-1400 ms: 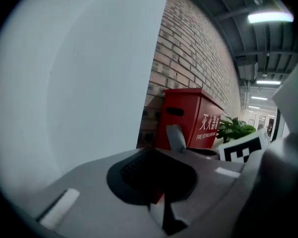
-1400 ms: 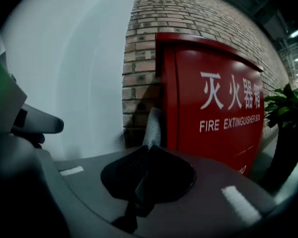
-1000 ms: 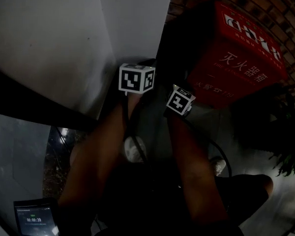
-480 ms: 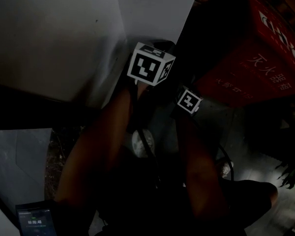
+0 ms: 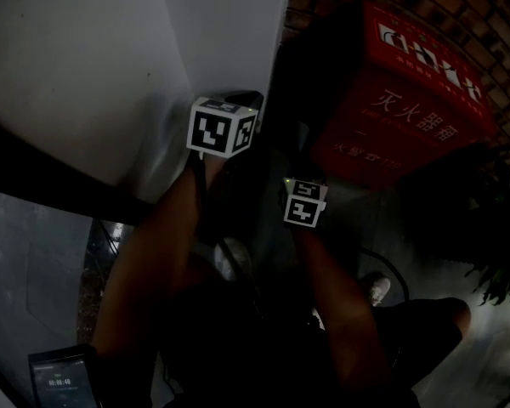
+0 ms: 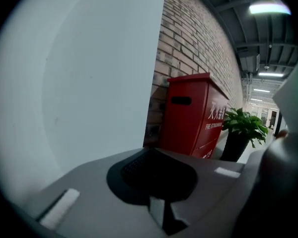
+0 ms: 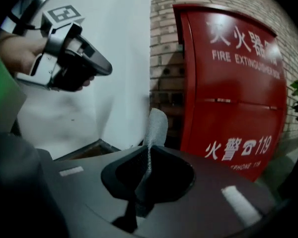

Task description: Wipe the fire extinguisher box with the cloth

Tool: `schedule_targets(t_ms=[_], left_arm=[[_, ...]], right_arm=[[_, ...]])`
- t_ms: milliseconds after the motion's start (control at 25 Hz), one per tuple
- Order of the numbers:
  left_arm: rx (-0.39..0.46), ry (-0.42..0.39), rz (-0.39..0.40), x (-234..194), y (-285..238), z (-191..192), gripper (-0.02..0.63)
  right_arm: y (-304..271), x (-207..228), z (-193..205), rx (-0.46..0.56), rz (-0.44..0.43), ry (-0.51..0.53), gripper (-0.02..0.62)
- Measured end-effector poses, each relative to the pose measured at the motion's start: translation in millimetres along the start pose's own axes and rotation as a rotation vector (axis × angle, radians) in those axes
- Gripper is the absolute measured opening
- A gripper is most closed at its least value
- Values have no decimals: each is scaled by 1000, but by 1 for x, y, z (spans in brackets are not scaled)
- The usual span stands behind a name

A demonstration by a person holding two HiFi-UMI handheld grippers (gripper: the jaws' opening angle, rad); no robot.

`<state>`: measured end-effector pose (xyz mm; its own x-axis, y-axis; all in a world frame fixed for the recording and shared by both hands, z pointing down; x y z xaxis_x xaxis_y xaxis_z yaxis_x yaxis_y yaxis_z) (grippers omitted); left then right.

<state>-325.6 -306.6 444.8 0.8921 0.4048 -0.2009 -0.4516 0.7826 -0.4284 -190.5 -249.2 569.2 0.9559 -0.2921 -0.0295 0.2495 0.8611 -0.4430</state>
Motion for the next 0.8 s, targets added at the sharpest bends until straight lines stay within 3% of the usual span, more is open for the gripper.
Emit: schedule_targets(t_ms=[160,240,440,640,800], left_arm=[[73,8,49,26,9,-28,-2],[105,9,69,45,10,-42,-2],[202,104,67,100,28,-65,-2],[341,32,64,171,51,-112,-2],[347,-33,23,209,54,-125,-2]], right_arm=[[49,22,-65,80,-59,-32,35],[73,38,-95,113,-71,9,35],[142,86,-156,172,-68,68,35],[201,135,-213,268,-11,164,35],[233,181,-223,317,44,143,37]])
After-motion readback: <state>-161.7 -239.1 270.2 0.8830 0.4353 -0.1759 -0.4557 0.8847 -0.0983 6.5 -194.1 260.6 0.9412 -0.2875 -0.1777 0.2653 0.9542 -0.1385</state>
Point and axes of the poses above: the fingertips, and each gripper's own axes: y backward along the fingers, x to its right, z out of its underside, the point moved 2 cm from there along y, backward along the fingers, and after that the axes turned 1 degree about y, right-handed, at the moved point
